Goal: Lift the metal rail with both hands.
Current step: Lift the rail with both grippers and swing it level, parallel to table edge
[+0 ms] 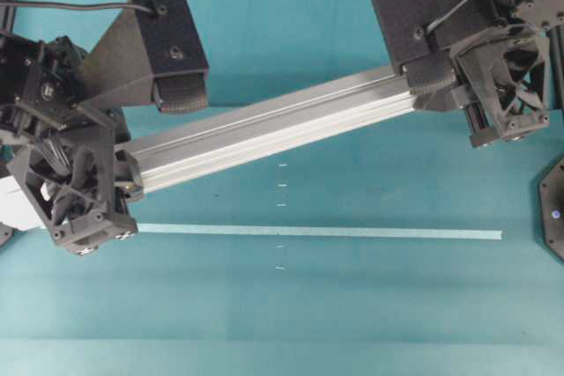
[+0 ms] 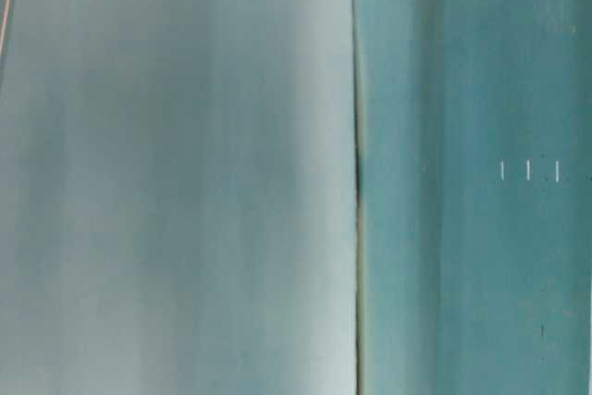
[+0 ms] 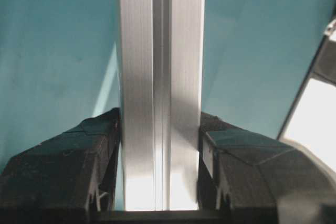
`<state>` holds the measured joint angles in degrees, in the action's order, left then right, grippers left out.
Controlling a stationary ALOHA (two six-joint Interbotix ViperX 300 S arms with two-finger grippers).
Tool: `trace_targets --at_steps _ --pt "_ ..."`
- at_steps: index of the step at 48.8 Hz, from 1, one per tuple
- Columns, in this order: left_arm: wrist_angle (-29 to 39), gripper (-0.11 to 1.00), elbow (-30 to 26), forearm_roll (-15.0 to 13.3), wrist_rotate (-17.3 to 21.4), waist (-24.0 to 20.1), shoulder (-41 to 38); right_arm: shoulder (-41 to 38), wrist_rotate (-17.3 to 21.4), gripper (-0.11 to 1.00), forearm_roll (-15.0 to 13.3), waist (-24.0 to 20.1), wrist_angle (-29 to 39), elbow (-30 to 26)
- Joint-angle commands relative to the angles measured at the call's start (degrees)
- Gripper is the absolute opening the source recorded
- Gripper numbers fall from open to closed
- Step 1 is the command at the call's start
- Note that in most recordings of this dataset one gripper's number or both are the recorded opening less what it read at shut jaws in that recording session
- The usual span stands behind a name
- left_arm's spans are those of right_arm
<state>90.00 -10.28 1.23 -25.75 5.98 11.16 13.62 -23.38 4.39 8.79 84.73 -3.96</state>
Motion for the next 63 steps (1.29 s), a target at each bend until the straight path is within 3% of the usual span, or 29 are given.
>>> trace_targets --at_steps 1,10,20,32,46,63 --pt "0.09 0.33 -1.67 0.44 1.14 -1.76 0.62 1.76 4.22 0.4 0.44 -1.58 0.18 -0.53" --pt "1.41 0.33 -1.76 0.44 7.91 -6.5 0.7 3.25 14.24 0.4 0.62 -4.22 3.96 0.0" --pt "3.25 0.33 -2.11 0.44 12.83 -9.67 0.79 4.04 20.83 0.4 0.88 -5.36 4.83 -2.46" --pt "2.72 0.33 -2.37 0.53 16.96 -11.6 0.53 3.78 24.35 0.38 0.88 -5.27 6.06 -3.08" --pt "2.81 0.33 -2.46 0.53 17.58 -12.22 0.62 3.69 27.6 0.38 0.53 -5.36 6.94 -1.49" --pt "2.81 0.33 -2.46 0.53 17.49 -12.39 0.7 3.6 27.6 0.38 0.26 -4.83 6.94 -0.53"
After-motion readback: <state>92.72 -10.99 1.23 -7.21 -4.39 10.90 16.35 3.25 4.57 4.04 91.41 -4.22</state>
